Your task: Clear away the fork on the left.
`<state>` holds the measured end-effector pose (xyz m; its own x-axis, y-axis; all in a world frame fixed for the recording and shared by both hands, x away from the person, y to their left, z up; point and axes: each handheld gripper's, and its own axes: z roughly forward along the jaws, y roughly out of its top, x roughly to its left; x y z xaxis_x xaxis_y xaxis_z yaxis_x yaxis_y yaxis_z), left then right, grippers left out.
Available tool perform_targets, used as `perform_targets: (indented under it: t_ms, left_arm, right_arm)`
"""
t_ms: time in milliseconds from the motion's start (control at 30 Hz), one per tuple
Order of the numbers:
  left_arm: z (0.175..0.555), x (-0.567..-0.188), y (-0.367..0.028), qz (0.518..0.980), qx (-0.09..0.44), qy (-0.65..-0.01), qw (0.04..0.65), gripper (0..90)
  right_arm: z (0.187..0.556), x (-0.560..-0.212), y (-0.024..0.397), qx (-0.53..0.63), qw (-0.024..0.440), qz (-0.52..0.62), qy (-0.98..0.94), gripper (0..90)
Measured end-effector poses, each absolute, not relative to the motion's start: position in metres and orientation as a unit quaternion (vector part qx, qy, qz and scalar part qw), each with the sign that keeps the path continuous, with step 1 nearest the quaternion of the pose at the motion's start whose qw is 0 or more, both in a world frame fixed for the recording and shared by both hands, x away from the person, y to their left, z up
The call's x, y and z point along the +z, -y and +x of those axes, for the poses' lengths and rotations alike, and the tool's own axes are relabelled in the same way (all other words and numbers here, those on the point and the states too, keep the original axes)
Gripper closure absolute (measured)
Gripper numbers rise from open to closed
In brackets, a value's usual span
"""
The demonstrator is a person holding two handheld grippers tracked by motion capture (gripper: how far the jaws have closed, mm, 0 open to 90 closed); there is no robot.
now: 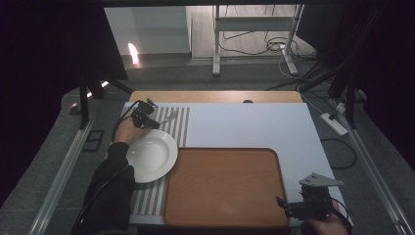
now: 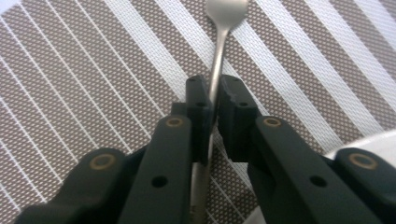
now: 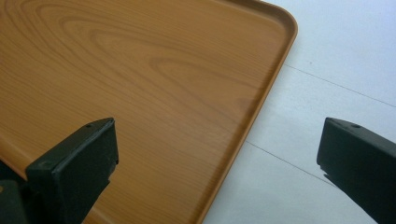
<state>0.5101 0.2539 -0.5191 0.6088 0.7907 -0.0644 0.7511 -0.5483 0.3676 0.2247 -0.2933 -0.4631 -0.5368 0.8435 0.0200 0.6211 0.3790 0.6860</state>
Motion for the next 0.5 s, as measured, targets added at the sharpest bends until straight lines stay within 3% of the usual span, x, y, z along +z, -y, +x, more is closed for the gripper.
perform_targets:
  t_ms: [500]
  left_arm:
    - [0.512, -0.506, -0.24, 0.872, 0.05, -0.431, 0.227, 85.5]
  right_arm:
    - [0.225, -0.463, 0.293, 0.328, 0.169, 0.451, -0.813, 0.0]
